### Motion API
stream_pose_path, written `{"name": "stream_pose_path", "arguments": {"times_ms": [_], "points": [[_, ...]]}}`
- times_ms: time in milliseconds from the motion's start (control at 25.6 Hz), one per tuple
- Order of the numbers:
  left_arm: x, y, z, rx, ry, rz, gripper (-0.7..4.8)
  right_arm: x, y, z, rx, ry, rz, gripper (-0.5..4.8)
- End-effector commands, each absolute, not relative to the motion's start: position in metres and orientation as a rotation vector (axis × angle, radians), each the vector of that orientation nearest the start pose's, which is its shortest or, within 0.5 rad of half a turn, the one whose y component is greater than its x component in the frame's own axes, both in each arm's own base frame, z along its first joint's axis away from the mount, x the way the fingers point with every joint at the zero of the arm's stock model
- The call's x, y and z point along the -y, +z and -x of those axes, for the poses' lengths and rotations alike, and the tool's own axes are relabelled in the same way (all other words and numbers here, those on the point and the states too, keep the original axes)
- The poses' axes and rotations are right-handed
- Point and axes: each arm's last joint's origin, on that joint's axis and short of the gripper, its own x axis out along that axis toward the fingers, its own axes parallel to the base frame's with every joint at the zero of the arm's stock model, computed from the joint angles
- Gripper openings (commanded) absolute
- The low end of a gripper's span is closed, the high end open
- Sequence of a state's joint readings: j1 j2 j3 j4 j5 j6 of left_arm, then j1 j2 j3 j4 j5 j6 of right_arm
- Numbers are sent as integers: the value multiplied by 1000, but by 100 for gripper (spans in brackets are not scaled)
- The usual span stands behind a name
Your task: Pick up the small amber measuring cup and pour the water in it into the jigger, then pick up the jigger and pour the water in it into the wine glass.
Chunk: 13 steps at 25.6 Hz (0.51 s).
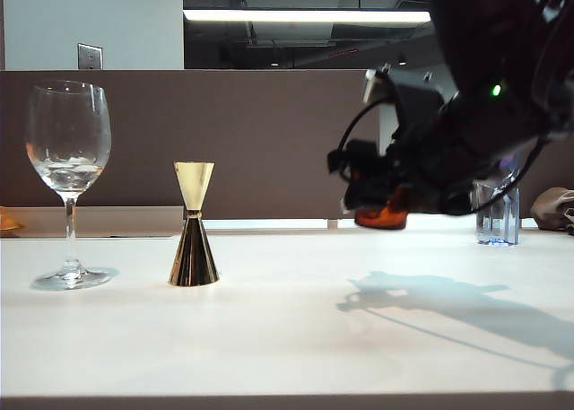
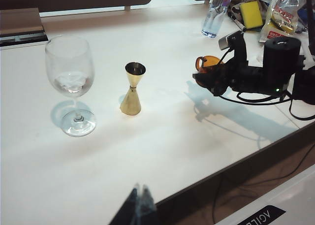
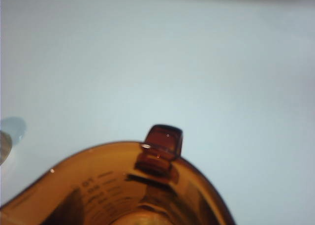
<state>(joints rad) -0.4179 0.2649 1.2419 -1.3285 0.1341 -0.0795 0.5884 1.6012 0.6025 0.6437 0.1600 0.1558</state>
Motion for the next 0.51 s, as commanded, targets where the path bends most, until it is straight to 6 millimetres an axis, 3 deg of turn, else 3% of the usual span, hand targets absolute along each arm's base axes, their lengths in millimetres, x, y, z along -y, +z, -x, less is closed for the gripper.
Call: {"name": "stream_pose_path", "arguments": {"times_ms": [39,508], "points": [[-20,377,54,-367,-532,28,-2,-170,146,-261,-339,396,-74,21],[-20,377,54,-367,-532,28,-2,-172,117,-266,-387,382,-72,22]]}}
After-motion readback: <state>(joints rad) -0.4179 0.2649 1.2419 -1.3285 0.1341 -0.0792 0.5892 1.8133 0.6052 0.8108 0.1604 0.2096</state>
